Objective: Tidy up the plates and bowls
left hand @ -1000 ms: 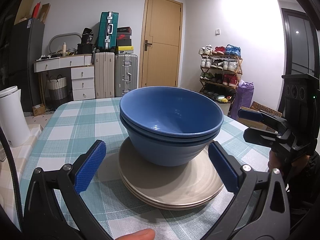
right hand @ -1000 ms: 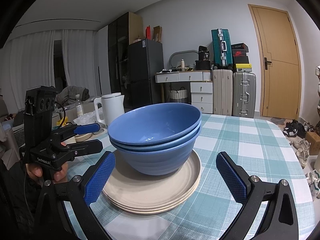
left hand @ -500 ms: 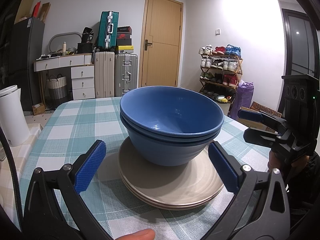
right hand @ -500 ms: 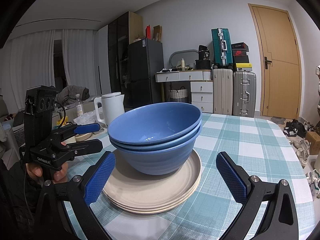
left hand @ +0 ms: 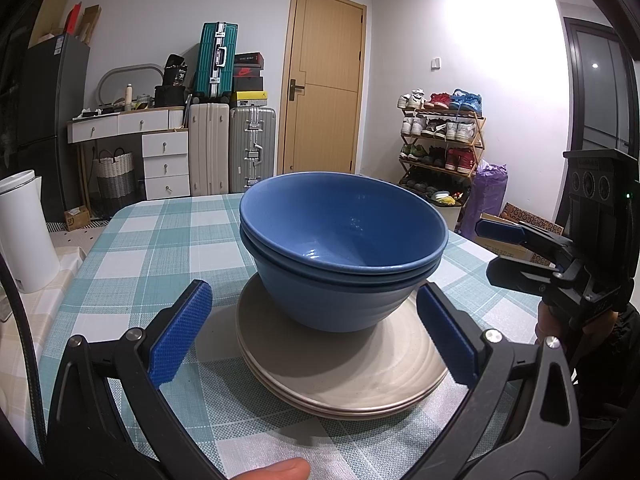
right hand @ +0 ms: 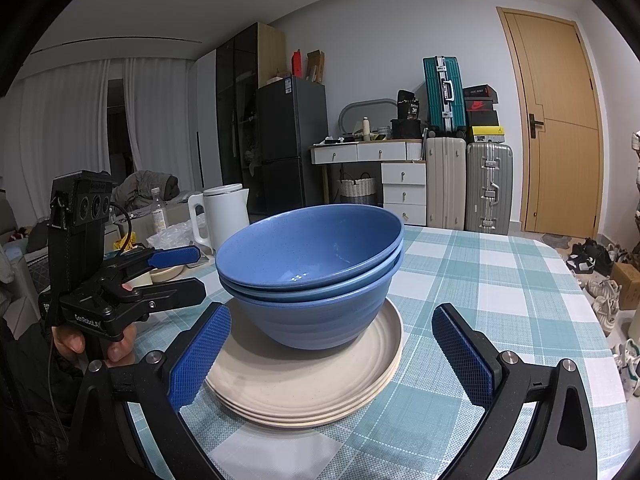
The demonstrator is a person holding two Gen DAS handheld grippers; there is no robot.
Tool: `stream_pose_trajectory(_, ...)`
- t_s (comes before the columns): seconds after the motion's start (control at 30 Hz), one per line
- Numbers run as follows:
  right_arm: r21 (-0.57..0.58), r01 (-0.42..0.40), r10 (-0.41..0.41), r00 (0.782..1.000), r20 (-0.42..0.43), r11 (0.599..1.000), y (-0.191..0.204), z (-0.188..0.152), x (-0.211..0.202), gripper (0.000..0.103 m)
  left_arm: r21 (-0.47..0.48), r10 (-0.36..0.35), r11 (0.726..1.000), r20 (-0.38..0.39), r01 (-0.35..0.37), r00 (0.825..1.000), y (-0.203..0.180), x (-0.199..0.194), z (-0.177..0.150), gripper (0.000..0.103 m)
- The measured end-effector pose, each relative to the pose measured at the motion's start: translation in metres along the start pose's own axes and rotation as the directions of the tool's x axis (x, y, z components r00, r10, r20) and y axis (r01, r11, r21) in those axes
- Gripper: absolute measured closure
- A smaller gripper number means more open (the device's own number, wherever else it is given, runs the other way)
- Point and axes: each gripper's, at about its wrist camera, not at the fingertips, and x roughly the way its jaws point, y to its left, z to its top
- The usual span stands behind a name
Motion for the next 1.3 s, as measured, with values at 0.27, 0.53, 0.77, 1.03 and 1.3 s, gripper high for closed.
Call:
stream_pose_trajectory(0.27, 0.000, -0.001, 0.001, 1.000, -0.001, 1.000, 0.0000, 0.0002, 0.0000, 0.000, -0.001, 0.000, 1.000, -0.001, 0.000, 1.000, -0.0001, -0.0016, 0.0003, 0.001)
stream_pose_trajectory(0.53, -0.001, -0.001, 0.001, 1.000, -0.001, 1.000, 0.0003, 0.0001, 0.0003, 0.000, -0.001, 0.000, 1.000, -0.001, 0.000, 1.000, -0.0001, -0.0017, 0.0004, 0.001)
stream_pose_trajectory(0.77, -0.001, 0.000, 0.000, 1.000, -0.001, 1.000, 0.0003, 0.0004, 0.0001, 0.000, 0.000, 0.000, 1.000, -0.001, 0.000, 1.000, 0.0001, -0.0009, 0.0003, 0.001)
stream_pose_trajectory(1.03, -0.001, -0.001, 0.001, 1.000, -0.002, 1.000, 0.0004, 0.0006, 0.0001, 0.000, -0.001, 0.000, 1.000, -0.001, 0.000, 1.000, 0.0004, 0.0000, 0.0002, 0.001)
stream_pose_trajectory(1.3, -0.001, -0.001, 0.001, 1.000, -0.002, 1.000, 0.0006, 0.0008, 0.0001, 0.000, 0.004, -0.003, 1.000, 0.000, 0.003, 1.000, 0.0006, 0.0023, -0.0011, 0.001)
